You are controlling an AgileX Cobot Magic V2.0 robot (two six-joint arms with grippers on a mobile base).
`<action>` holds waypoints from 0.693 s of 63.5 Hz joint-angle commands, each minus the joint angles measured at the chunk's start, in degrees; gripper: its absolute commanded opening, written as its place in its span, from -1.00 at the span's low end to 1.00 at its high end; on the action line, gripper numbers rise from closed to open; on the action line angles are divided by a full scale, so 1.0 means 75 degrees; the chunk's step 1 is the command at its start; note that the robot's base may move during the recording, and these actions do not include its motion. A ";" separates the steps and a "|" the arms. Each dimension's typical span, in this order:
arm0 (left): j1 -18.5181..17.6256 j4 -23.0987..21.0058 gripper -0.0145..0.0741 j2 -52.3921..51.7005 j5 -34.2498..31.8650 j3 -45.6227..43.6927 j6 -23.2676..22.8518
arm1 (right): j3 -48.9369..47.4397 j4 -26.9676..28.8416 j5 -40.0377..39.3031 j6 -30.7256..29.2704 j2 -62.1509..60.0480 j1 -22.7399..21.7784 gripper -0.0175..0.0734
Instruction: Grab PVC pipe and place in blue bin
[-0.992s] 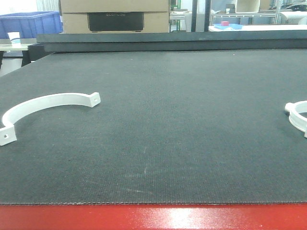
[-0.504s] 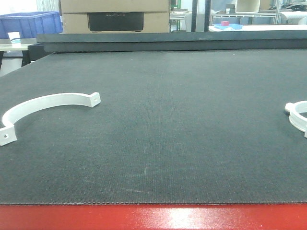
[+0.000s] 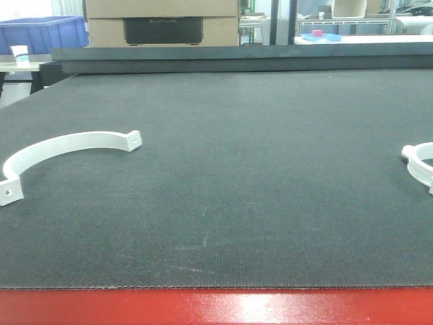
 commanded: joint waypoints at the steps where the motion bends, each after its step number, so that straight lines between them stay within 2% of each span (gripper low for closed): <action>1: -0.0051 -0.0003 -0.88 -0.0037 -0.0105 -0.0018 -0.0067 | 0.0002 -0.0001 -0.0433 -0.0014 -0.0022 -0.0007 -0.99; 4: -0.0051 -0.0003 -0.88 -0.0037 -0.0105 -0.0018 -0.0067 | 0.0002 -0.0001 -0.0659 -0.0014 -0.0022 -0.0007 -0.99; 16: -0.0051 -0.0111 -0.88 -0.0037 -0.1578 -0.0018 -0.0067 | 0.0002 -0.0001 -0.2183 -0.0014 -0.0022 -0.0007 -0.99; 21: -0.0051 -0.0217 -0.88 -0.0037 -0.1666 -0.0113 -0.0067 | 0.0002 -0.0001 -0.2654 -0.0014 -0.0022 -0.0007 -0.99; 35: -0.0051 -0.0217 -0.88 -0.0037 -0.1652 -0.1404 -0.0052 | -0.1064 0.0035 -0.2573 -0.0014 -0.0022 -0.0007 -0.99; 44: -0.0051 -0.0180 -0.88 0.0399 -0.1368 -0.2334 -0.0022 | -0.2208 0.0035 -0.1720 -0.0014 0.0337 -0.0007 -0.99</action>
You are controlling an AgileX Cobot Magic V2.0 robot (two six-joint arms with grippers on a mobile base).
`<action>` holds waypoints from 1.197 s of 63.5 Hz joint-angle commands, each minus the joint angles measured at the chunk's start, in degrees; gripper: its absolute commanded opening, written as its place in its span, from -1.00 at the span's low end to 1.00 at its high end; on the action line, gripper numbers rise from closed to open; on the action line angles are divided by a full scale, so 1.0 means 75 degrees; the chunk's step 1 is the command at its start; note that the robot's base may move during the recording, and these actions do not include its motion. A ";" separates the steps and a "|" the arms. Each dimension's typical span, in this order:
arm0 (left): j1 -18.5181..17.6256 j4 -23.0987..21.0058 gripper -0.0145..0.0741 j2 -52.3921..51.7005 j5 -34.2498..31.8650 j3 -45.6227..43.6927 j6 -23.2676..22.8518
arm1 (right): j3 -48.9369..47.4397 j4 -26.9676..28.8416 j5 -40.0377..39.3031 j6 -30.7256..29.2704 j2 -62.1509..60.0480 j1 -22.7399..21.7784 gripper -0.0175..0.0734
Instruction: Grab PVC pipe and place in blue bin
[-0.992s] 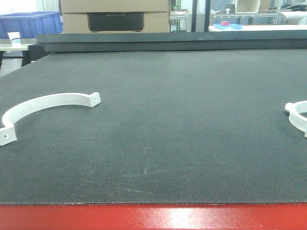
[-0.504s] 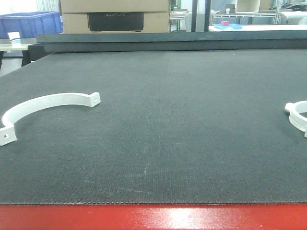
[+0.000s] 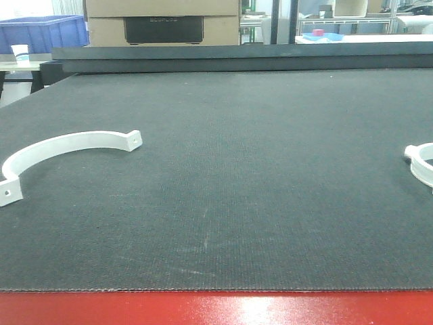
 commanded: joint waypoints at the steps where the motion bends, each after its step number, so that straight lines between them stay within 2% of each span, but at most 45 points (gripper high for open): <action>1: -0.0051 0.0006 -0.88 0.0381 0.0139 -0.0636 -0.0010 | -0.0699 0.0017 0.0497 -0.0014 0.0329 -0.0007 -0.99; 9: -0.0051 0.0006 -0.88 0.1242 0.0813 -0.1506 -0.0010 | -0.1685 0.0017 0.1323 -0.0014 0.1055 -0.0007 -0.99; 14: -0.0051 0.0019 -0.88 0.1796 0.1550 -0.2125 -0.0010 | -0.2303 0.0017 0.1966 -0.0014 0.1599 -0.0007 -0.99; 30: -0.0051 0.0057 -0.88 0.3882 0.3149 -0.3754 -0.0010 | -0.4390 0.0017 0.5276 -0.0014 0.3561 -0.0007 -0.99; 40: -0.0051 0.0057 -0.88 0.5231 0.4687 -0.4855 -0.0010 | -0.5545 -0.0523 0.7153 -0.0014 0.4916 -0.0007 -0.99; 47: -0.0051 -0.0027 -0.88 0.6062 0.5630 -0.5608 -0.0010 | -0.6081 -0.0723 0.7948 -0.0014 0.5758 -0.0007 -0.99; 55: -0.0051 -0.0065 -0.88 0.6873 0.6322 -0.6065 -0.0010 | -0.6279 -0.0688 0.8226 -0.0014 0.6626 -0.0007 -0.99; 68: -0.0051 -0.0358 -0.88 0.7424 0.5999 -0.6081 -0.0010 | -0.6279 -0.0669 0.8354 -0.0014 0.7870 -0.0007 -0.99; 76: -0.0051 -0.0432 -0.88 0.7529 0.5876 -0.6081 -0.0010 | -0.6279 -0.0658 0.8047 -0.0014 0.8332 -0.0007 -0.99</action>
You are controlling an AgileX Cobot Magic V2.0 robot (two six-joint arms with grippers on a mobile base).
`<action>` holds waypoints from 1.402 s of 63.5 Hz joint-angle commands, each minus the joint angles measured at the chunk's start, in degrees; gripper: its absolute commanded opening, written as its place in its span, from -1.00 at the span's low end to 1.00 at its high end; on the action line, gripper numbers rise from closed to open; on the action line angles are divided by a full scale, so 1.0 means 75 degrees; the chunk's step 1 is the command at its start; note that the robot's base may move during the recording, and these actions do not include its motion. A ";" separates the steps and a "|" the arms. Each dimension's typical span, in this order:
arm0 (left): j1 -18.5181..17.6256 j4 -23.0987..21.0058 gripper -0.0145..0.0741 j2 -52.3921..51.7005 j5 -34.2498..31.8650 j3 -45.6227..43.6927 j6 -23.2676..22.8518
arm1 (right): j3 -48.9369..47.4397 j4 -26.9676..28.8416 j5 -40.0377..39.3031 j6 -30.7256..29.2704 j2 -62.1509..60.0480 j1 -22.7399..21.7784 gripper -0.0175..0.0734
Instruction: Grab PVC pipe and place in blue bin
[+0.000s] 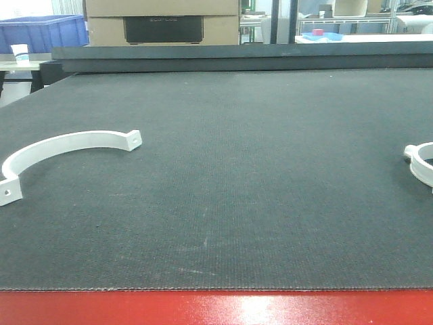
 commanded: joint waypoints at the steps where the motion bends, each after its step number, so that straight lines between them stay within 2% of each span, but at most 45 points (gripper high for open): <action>1: -0.0051 -0.0135 -0.88 0.0058 -0.0238 -0.0068 -0.0010 | -0.0062 -0.0056 -0.0334 -0.0014 0.0265 -0.0007 -0.99; 11: -0.0051 -0.0135 -0.88 0.0294 -0.0222 -0.0068 -0.0010 | -0.0062 0.0409 -0.0648 -0.0014 0.0540 -0.0007 -0.99; 22: -0.0051 -0.0135 -0.89 0.0982 0.0269 -0.0100 -0.0053 | -0.0062 0.0990 -0.0752 -0.0014 0.0552 -0.0007 -0.99; 28: -0.0051 -0.0164 -0.89 0.1468 0.0681 -0.0293 -0.0236 | -0.0062 0.1043 -0.0615 -0.0014 0.0639 -0.0007 -0.99; 43: -0.0051 -0.0188 -0.89 0.2750 0.2043 -0.1273 -0.0236 | -0.0062 0.1171 -0.0629 -0.0014 0.1185 -0.0007 -0.99; 50: -0.0051 -0.0188 -0.89 0.3222 0.2017 -0.1545 -0.0236 | -0.0062 0.1417 -0.0597 -0.0014 0.1532 -0.0007 -0.99; 65: -0.0051 -0.0173 -0.89 0.3809 0.1903 -0.1576 -0.0236 | -0.0077 0.1417 -0.0022 0.0007 0.2526 -0.0007 -0.94; 76: -0.0051 -0.0191 -0.89 0.3915 0.1873 -0.1562 -0.0236 | -0.0421 0.1388 0.0499 0.0541 0.3183 0.0046 -0.94; 89: -0.0051 -0.0191 -0.89 0.3931 0.1873 -0.1562 -0.0236 | -0.1324 0.0547 0.1160 0.1260 0.3914 0.0555 -0.94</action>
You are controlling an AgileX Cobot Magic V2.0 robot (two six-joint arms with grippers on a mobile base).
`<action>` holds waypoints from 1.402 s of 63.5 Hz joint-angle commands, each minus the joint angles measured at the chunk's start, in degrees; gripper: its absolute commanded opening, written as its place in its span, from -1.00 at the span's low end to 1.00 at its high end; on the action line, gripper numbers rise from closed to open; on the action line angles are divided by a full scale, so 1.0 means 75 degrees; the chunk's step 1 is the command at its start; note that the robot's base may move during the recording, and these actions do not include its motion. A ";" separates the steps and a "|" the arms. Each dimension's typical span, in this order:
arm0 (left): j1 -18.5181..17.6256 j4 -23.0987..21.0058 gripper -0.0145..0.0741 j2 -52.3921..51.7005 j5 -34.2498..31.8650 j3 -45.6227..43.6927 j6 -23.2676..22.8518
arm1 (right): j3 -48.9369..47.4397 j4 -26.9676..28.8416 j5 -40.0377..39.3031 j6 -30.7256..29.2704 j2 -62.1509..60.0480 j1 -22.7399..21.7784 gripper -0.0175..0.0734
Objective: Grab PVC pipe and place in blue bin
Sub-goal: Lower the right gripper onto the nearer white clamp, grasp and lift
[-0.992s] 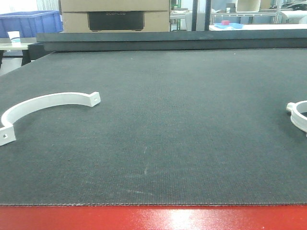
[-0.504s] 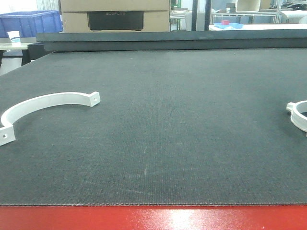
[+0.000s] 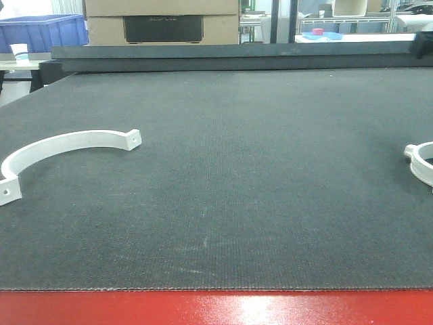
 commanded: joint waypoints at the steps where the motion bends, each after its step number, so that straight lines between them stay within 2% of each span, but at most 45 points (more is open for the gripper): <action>1: -0.0051 -0.0082 -0.89 -0.0008 -0.0042 -0.0052 -0.0060 | -0.0372 -0.0360 0.0231 0.0284 0.0242 0.0200 -0.94; 24: -0.0051 -0.0082 -0.89 0.0005 -0.0012 -0.0052 -0.0060 | -0.0690 -0.0330 0.0445 0.0284 0.1189 0.0322 -0.91; 28: -0.0051 -0.0082 -0.89 0.0006 -0.0027 -0.0052 -0.0060 | -0.0690 -0.0330 0.0445 0.0284 0.1271 0.0322 -0.79; 40: -0.0051 -0.0082 -0.89 0.0006 -0.0041 -0.0052 -0.0060 | -0.0690 -0.0330 0.0303 0.0284 0.1407 0.0349 -0.07; 44: -0.0051 -0.0082 -0.89 0.0006 -0.0041 -0.0052 -0.0060 | -0.0690 -0.0330 0.0235 0.0284 0.1467 0.0354 0.04; 89: -0.0051 -0.0082 -0.89 0.0006 -0.0074 -0.0052 -0.0060 | -0.0690 -0.0278 0.0332 0.0284 0.1962 0.0384 0.04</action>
